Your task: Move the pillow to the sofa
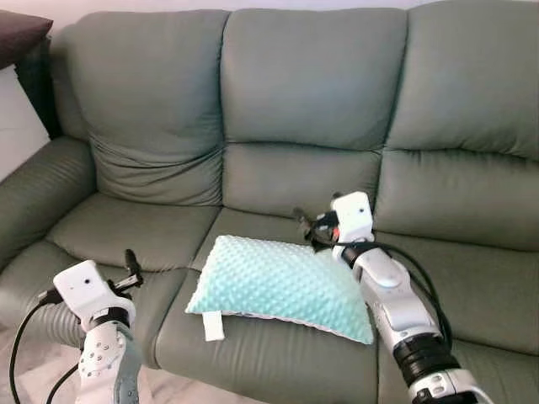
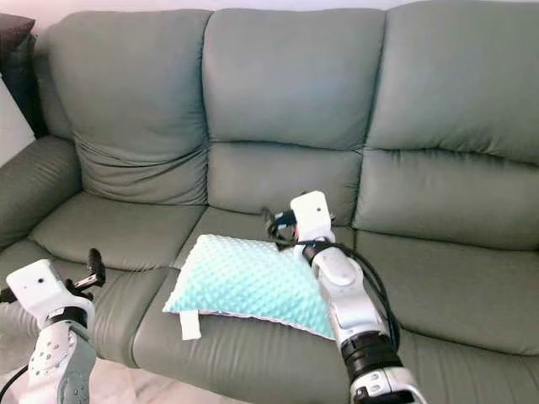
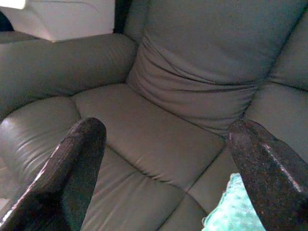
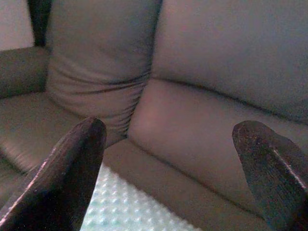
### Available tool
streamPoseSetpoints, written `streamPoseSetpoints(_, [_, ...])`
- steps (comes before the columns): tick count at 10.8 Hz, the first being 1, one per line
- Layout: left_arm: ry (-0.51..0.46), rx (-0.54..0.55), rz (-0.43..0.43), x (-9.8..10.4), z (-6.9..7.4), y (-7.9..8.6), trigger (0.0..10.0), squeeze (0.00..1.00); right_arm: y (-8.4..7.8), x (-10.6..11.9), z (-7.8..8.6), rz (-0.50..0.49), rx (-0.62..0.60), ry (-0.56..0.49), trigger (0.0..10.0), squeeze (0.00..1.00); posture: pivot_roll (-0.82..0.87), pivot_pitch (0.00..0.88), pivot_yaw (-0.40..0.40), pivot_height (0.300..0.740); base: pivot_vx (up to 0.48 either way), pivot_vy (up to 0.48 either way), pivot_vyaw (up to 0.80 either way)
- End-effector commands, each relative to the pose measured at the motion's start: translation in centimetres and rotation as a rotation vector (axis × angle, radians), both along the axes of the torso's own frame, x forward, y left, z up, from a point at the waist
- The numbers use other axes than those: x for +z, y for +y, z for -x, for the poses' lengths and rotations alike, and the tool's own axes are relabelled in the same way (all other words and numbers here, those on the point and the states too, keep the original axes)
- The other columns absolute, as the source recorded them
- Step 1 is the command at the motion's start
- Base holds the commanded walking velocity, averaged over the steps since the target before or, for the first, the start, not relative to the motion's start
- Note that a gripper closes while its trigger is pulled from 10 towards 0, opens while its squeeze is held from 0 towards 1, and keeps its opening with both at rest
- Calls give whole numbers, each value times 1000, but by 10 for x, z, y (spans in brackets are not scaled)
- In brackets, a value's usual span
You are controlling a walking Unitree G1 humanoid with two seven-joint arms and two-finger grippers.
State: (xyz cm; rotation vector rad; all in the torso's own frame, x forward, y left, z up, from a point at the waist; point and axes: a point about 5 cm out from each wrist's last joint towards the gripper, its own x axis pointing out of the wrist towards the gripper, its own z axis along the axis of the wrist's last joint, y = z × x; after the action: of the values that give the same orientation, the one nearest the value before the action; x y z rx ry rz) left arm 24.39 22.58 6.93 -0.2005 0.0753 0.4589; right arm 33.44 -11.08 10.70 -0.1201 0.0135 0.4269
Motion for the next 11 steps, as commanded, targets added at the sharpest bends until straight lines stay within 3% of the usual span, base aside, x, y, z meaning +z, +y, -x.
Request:
streamPoseSetpoints(1, [-9, 26, -19, 2, 5, 7, 10000, 0, 11, 3, 2, -4, 50, -3, 10000, 0, -164, 77, 48, 740, 0, 0, 0])
streamPoseSetpoints(3, [-13, 85, 6, -1, 15, 10, 10000, 0, 24, 6, 1, -17, 121, -1, 10000, 0, -136, 68, 6, 740, 0, 0, 0])
streamPoseSetpoints(6, [-4, 99, 29, -4, 22, 8, 10000, 0, 33, 8, 0, -30, 141, -6, 10000, 0, -117, 73, 16, 740, 0, 0, 0])
streamPoseSetpoints(7, [-4, 87, 23, -2, 19, 9, 10000, 0, 32, 6, 2, -34, 137, -7, 10000, 0, -125, 77, 34, 740, 0, 0, 0])
streamPoseSetpoints(11, [9, 73, 61, 2, 6, 9, 10000, 0, 32, 1, 8, -41, 115, -2, 10000, 0, -141, 86, 68, 740, 0, 0, 800])
